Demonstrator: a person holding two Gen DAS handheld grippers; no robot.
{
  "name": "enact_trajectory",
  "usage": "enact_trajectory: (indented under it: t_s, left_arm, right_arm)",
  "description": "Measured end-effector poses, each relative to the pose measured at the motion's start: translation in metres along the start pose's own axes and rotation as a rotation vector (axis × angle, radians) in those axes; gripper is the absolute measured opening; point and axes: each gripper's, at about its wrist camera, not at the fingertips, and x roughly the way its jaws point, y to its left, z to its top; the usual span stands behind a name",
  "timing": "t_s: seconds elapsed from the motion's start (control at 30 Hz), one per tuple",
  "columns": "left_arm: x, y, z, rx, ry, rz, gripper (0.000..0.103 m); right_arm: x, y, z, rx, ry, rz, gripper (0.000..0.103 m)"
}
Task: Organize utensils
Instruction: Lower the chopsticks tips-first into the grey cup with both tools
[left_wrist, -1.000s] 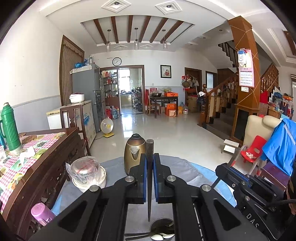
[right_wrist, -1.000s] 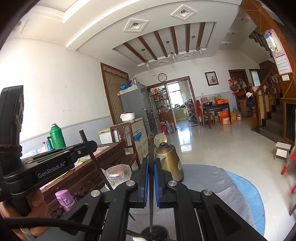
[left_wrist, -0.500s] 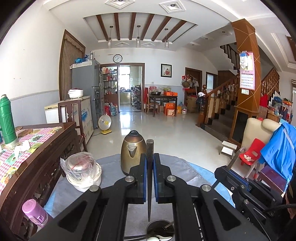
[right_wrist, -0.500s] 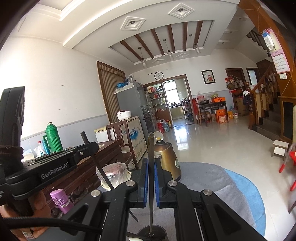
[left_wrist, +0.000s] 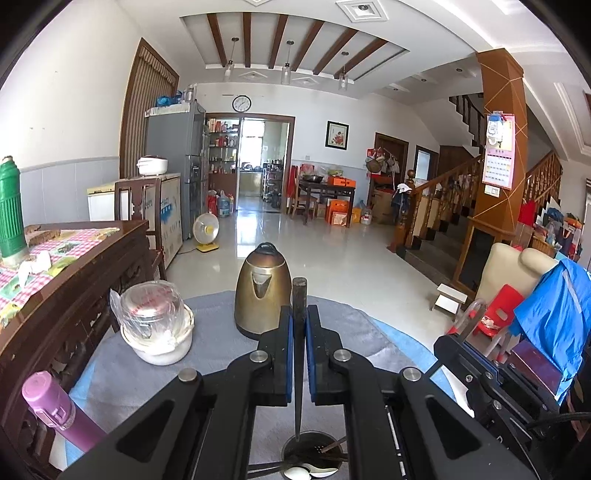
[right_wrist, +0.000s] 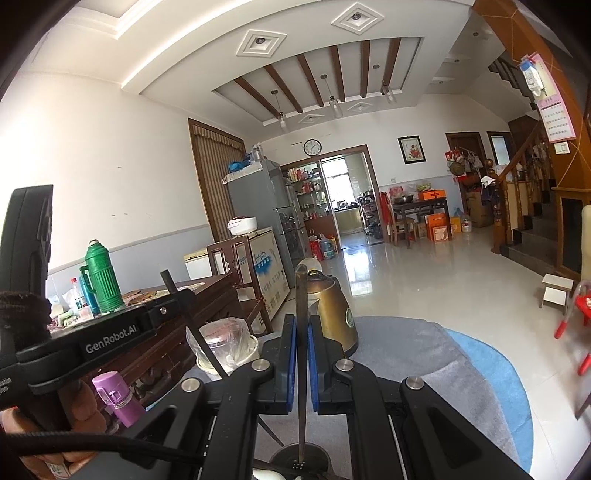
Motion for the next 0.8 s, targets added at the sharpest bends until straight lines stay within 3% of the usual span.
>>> enact_trajectory:
  t_s: [0.43, 0.8]
  left_arm:
    - [0.017, 0.001, -0.027, -0.034, 0.051, 0.0, 0.007]
    - [0.025, -0.001, -0.031, -0.022, 0.084, 0.008, 0.007]
  right_arm:
    - [0.013, -0.003, -0.019, 0.0, 0.01, -0.057, 0.006]
    - [0.024, -0.003, -0.022, -0.006, 0.041, -0.067, 0.006]
